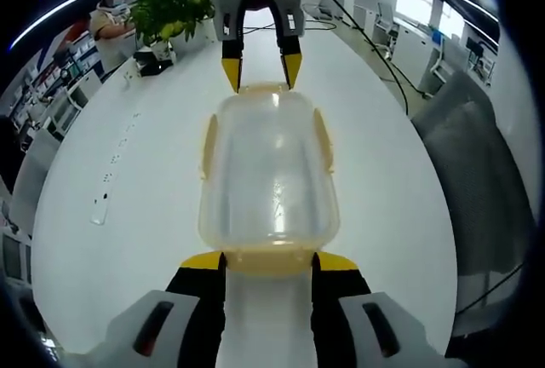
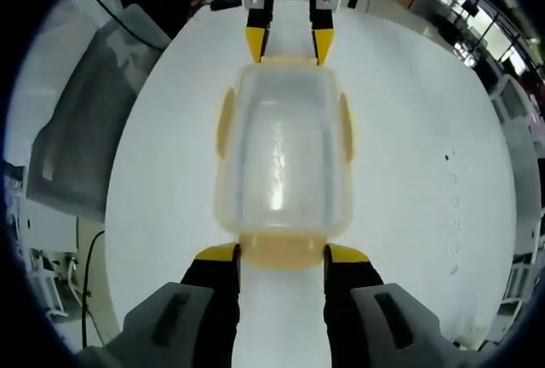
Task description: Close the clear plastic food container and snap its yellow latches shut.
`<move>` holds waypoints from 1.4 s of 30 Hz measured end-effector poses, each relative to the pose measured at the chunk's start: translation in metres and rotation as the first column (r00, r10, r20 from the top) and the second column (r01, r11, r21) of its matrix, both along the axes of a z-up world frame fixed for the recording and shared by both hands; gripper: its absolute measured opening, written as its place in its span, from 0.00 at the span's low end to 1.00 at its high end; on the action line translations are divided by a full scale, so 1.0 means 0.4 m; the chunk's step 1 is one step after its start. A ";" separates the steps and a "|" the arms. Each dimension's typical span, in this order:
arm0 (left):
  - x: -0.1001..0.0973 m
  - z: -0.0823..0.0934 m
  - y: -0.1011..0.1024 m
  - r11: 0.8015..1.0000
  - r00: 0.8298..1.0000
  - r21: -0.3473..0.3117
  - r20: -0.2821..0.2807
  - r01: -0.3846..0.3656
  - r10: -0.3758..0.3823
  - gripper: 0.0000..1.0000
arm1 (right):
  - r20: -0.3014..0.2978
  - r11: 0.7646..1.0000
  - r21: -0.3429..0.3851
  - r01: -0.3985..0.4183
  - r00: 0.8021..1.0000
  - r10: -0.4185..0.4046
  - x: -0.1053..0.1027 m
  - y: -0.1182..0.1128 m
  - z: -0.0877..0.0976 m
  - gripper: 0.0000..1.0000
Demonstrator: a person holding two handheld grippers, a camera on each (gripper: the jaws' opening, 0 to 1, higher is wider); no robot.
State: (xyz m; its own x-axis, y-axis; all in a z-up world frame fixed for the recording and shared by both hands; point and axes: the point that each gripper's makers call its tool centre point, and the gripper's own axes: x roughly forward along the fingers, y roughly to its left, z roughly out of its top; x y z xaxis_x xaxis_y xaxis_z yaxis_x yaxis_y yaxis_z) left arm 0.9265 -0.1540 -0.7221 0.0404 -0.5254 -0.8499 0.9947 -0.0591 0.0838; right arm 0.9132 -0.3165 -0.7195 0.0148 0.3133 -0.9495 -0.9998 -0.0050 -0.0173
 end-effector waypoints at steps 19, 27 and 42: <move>-0.002 -0.004 0.014 1.000 1.000 0.015 -0.002 -0.011 0.011 0.37 | -0.033 0.998 0.014 0.059 0.998 -0.058 -0.001 0.000 -0.002 0.41; -0.002 0.026 0.015 1.000 1.000 -0.004 0.006 -0.027 0.027 0.36 | -0.029 0.995 0.036 0.094 0.995 -0.093 -0.001 0.000 0.029 0.35; -0.010 0.067 0.016 0.983 0.983 -0.020 -0.005 -0.183 0.183 0.34 | -0.018 0.972 0.103 0.211 0.977 -0.210 -0.008 0.018 0.067 0.31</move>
State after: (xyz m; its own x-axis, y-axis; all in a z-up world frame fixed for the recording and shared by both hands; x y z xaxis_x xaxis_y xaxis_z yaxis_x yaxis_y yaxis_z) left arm 0.9225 -0.1476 -0.6952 0.1348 -0.5268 -0.8392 0.9888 0.1256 0.0800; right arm 0.9102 -0.3095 -0.6928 0.0847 0.4007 -0.9123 -0.9783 0.2071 0.0002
